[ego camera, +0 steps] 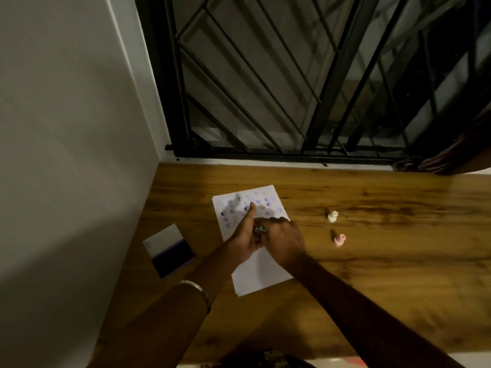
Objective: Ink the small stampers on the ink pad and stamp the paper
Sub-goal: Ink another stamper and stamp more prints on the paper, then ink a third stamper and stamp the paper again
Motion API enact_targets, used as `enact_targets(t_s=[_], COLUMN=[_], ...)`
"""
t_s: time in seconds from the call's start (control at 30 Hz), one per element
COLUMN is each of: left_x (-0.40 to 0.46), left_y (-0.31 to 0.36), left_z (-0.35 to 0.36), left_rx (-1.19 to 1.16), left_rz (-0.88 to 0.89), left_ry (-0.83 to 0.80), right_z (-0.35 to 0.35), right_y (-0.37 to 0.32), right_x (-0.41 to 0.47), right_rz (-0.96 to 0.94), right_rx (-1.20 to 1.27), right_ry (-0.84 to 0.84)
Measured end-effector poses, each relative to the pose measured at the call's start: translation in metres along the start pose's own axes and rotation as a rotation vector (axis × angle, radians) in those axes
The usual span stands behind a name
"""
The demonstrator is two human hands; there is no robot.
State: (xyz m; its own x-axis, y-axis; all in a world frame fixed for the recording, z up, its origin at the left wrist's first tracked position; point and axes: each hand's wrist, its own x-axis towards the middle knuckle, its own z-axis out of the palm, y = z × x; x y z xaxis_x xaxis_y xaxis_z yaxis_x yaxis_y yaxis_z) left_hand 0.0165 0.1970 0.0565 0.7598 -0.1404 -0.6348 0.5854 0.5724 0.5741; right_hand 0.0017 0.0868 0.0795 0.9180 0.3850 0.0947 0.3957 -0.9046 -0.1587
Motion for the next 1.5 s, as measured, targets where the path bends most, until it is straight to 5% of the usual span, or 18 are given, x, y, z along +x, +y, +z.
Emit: enact_targets(t_s=[0.33, 0.87, 1.5], left_x=[0.009, 0.019, 0.026], left_y=[-0.005, -0.008, -0.009], left_z=[0.012, -0.015, -0.011], left_rx=[0.181, 1.012, 0.963], left_rz=[-0.003, 0.498, 0.551], left_ry=[-0.021, 0.333, 0.341], right_z=[-0.002, -0.003, 0.001], right_y=[0.024, 0.153, 0.172], right_x=[0.0, -0.004, 0.009], right_rz=[0.039, 0.501, 0.535], right_rx=[0.129, -0.272, -0.165], right_ry=[-0.024, -0.207, -0.032])
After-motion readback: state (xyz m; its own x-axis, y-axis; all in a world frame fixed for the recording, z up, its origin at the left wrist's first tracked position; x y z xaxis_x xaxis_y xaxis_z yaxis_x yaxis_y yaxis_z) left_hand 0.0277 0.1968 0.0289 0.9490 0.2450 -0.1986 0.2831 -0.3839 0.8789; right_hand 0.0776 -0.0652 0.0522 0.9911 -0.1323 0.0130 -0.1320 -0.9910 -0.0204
